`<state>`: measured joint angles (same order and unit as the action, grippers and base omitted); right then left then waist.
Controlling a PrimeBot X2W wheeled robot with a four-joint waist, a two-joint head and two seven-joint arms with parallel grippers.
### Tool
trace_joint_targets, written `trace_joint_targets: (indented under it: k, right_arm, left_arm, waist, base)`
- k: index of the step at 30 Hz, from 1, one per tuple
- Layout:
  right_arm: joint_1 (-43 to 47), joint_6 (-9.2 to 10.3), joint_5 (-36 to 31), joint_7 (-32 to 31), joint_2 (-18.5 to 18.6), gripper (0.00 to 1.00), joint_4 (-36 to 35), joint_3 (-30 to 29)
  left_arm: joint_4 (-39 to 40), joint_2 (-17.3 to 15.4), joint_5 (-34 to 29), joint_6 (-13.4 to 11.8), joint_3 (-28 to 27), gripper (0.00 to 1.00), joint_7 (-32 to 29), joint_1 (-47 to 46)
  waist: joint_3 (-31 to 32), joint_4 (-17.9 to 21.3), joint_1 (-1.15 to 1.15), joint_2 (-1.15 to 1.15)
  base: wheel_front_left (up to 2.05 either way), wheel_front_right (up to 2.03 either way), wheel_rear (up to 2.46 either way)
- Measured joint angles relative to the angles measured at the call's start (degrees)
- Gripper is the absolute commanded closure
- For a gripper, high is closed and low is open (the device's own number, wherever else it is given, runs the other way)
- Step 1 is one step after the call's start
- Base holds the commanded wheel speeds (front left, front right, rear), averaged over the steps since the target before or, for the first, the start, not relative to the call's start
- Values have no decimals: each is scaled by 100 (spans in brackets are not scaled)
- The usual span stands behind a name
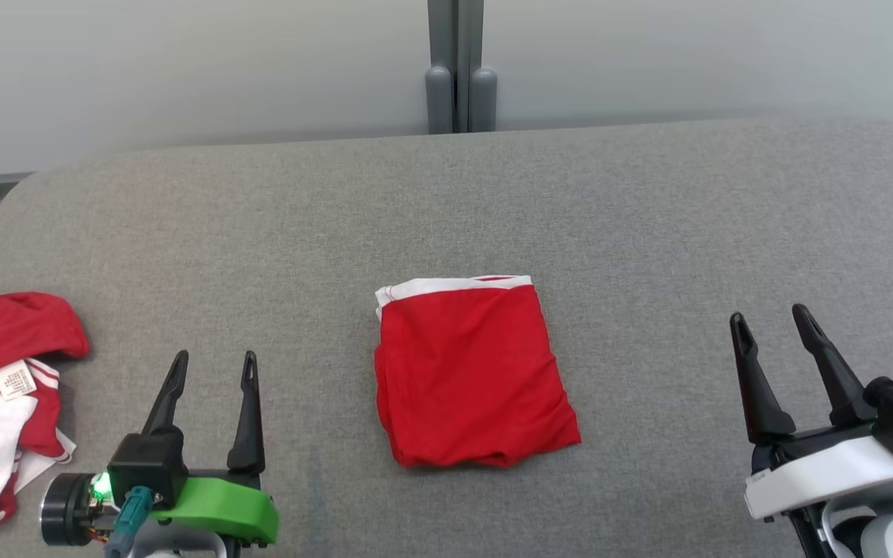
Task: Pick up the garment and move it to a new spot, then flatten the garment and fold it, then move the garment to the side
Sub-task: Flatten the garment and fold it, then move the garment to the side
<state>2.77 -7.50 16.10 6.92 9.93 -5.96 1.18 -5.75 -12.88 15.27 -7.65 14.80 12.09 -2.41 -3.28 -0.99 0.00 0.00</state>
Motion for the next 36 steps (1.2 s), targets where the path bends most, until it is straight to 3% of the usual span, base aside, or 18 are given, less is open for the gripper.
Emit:
trace_joint_targets:
  k: [13, 36]
  right_arm:
    - [578, 0, -56, -286, -245, 0, -303, -178]
    - [525, 0, 1, -381, -248, 0, -259, -204]
  left_arm:
    - [38, -57, 104, -18, 96, 0, -145, 326]
    - [12, -108, 178, -68, 121, 0, -86, 122]
  waist:
    - [417, 137, 0, 0]
    - [220, 25, 0, 0]
  base:
    - [0, 0, 0]
    - [0, 0, 0]
